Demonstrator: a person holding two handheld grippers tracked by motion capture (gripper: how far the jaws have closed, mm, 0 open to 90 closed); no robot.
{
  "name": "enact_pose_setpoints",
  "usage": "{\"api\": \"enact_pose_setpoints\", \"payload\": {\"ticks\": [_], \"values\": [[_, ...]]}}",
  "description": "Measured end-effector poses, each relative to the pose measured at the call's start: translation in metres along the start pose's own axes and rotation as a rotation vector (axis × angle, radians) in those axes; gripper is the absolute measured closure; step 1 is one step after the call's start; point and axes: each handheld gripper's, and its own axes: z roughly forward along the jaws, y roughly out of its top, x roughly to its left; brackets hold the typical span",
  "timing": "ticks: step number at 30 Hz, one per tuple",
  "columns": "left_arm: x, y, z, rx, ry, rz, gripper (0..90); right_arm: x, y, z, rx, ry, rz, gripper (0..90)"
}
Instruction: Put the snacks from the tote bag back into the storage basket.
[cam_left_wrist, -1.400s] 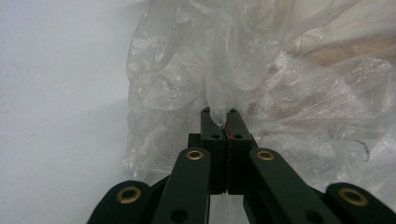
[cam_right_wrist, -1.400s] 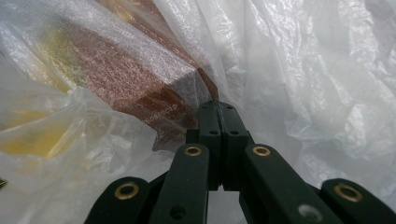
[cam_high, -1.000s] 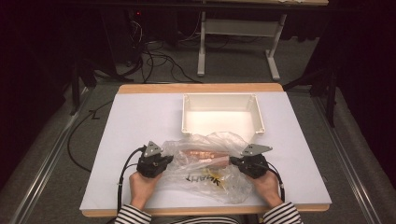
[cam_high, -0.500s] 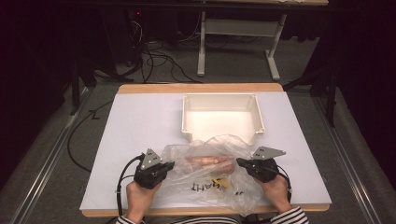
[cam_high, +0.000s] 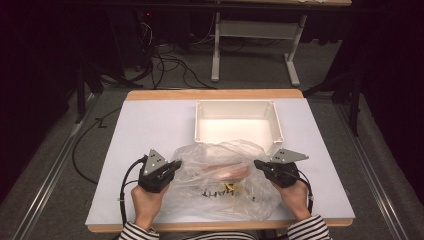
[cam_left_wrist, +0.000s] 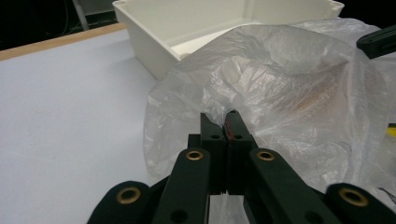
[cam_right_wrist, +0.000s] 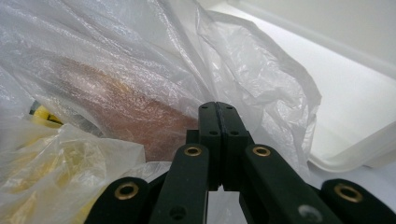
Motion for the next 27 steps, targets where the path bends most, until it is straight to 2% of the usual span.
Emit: {"api": "enact_pose_setpoints", "payload": {"ticks": [3, 4, 5, 7, 11, 14, 18, 19, 21, 24, 25, 27], "values": [[0.007, -0.001, 0.014, 0.03, 0.022, -0.005, 89.0, -0.003, 0.001, 0.006, 0.018, -0.01, 0.009, 90.0], [0.007, -0.001, 0.014, 0.03, 0.022, -0.005, 89.0, -0.003, 0.001, 0.006, 0.018, -0.01, 0.009, 90.0], [0.01, -0.003, 0.022, 0.053, 0.028, -0.014, 89.1, -0.005, 0.0, 0.011, 0.033, -0.015, 0.011, 90.0], [0.013, -0.004, 0.026, 0.064, 0.034, -0.019, 89.1, -0.006, -0.001, 0.014, 0.045, -0.015, 0.009, 90.0], [0.021, -0.012, 0.05, 0.148, 0.036, -0.046, 88.7, -0.01, -0.008, 0.027, 0.096, -0.017, 0.027, 90.0], [0.017, -0.017, 0.06, 0.19, 0.041, -0.02, 88.4, -0.012, -0.01, 0.032, 0.119, -0.013, 0.038, 90.0], [0.013, -0.021, 0.067, 0.213, 0.016, -0.013, 89.1, -0.01, -0.011, 0.038, 0.131, -0.002, 0.026, 90.0], [0.011, -0.023, 0.068, 0.223, -0.003, -0.013, 89.4, -0.006, -0.011, 0.039, 0.138, 0.006, 0.023, 90.0], [0.009, -0.024, 0.067, 0.231, -0.008, -0.004, 89.5, -0.002, -0.012, 0.039, 0.141, 0.012, 0.013, 90.0], [0.008, -0.025, 0.064, 0.236, -0.02, -0.007, 89.6, 0.003, -0.014, 0.036, 0.143, 0.018, 0.0, 90.0], [0.008, -0.028, 0.061, 0.237, -0.038, -0.007, 89.7, 0.009, -0.018, 0.03, 0.14, 0.037, -0.007, 90.0], [0.007, -0.029, 0.059, 0.239, -0.042, -0.003, 89.7, 0.016, -0.024, 0.022, 0.137, 0.059, -0.022, 90.0]]}}
